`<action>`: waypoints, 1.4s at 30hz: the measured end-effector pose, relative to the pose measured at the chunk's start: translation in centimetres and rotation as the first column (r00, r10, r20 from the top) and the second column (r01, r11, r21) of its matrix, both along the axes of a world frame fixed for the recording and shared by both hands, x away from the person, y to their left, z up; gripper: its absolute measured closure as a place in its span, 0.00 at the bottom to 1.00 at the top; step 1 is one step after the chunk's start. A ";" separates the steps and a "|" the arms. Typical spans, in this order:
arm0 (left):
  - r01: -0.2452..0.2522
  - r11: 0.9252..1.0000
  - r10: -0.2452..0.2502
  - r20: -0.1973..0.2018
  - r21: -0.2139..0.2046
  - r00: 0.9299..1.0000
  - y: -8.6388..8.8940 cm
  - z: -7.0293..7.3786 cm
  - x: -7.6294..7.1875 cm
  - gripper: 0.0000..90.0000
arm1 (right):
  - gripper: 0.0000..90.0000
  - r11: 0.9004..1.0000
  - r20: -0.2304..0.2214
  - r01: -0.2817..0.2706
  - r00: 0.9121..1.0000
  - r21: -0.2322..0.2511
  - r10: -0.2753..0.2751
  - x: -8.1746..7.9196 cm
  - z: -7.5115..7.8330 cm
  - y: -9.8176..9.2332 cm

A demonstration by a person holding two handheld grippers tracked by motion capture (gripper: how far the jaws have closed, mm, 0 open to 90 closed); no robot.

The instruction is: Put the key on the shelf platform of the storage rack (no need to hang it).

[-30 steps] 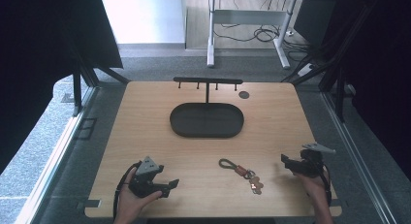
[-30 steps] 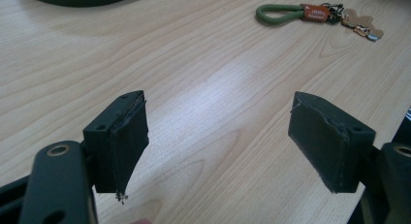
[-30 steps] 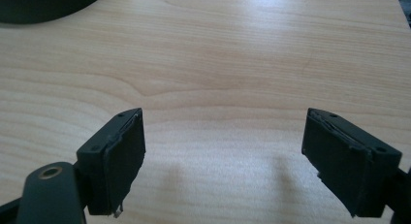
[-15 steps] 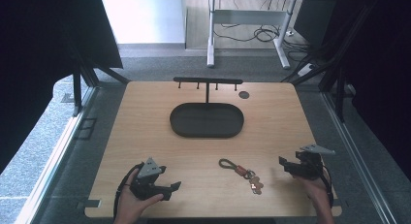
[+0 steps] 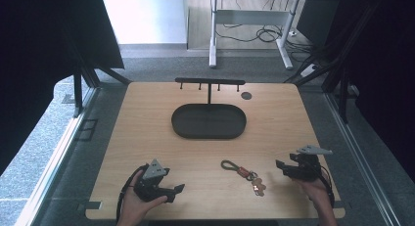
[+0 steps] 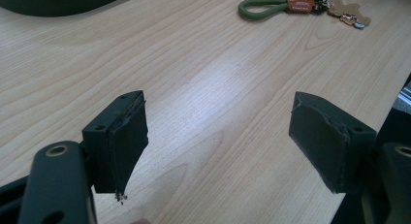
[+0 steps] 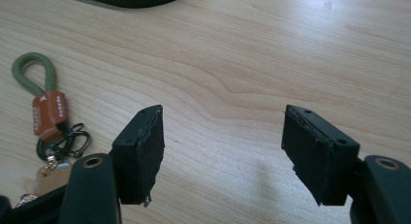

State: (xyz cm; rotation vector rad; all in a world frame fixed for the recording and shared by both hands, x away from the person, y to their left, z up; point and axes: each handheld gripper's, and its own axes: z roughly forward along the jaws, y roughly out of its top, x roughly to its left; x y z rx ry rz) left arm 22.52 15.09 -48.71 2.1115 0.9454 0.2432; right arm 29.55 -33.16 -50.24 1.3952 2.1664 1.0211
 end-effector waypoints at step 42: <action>0.042 0.999 -0.042 -0.005 0.020 0.999 -1.2 -0.2 -0.3 0.25 | 0.46 0.940 -0.119 -0.314 0.947 -0.132 0.300 1.4 7.2 7.2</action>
